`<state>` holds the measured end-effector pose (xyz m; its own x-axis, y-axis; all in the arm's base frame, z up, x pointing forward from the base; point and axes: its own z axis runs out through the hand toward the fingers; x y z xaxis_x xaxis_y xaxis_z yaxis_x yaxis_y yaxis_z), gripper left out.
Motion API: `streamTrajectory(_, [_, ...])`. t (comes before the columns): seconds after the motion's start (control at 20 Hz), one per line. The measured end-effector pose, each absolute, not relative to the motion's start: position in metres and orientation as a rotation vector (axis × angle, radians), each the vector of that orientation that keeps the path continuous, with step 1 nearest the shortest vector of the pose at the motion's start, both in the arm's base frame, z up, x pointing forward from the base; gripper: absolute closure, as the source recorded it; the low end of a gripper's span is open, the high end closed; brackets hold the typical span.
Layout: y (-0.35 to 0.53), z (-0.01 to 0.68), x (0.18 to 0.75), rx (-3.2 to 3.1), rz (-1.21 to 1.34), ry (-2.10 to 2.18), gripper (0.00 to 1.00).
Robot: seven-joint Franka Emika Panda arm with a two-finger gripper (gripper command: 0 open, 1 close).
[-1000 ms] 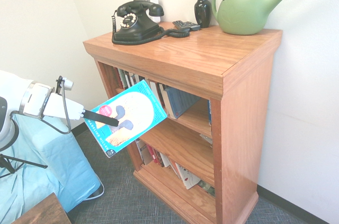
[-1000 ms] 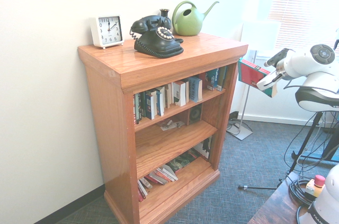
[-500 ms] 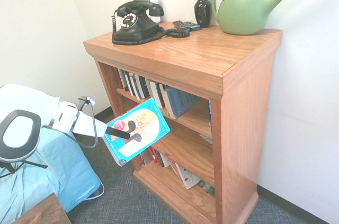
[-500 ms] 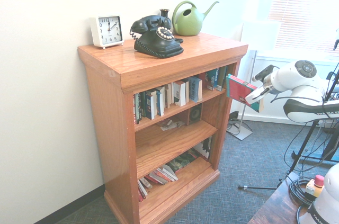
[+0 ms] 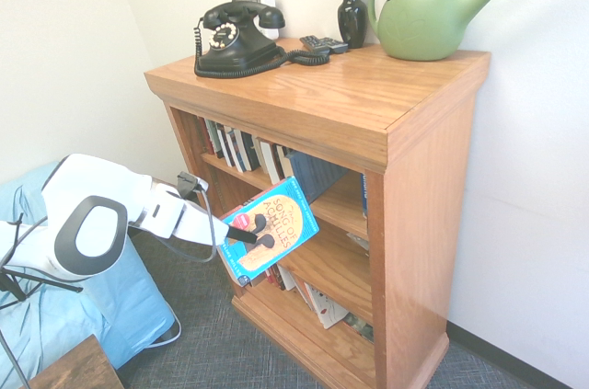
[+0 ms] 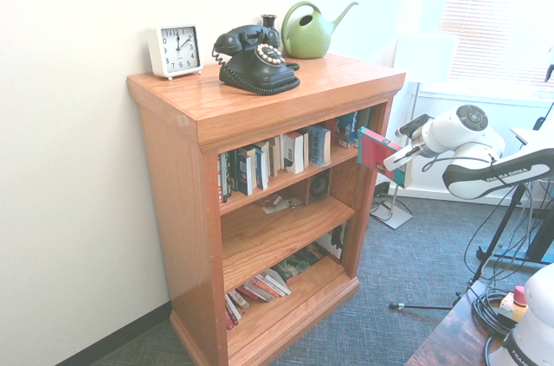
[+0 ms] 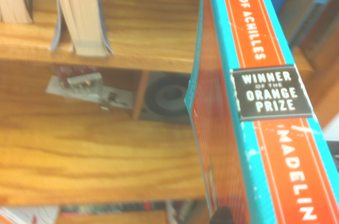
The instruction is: Organize the shelf
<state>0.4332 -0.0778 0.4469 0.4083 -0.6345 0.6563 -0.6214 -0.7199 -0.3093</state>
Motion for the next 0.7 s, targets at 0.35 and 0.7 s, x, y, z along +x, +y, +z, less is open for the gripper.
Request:
streamTrajectory(0.35, [-0.070, 0.443, 0.470, -2.557, -1.250, 1.167, 1.00])
streamTrajectory(0.7, [-0.045, 0.441, 0.505, -2.535, -1.299, 1.112, 1.00])
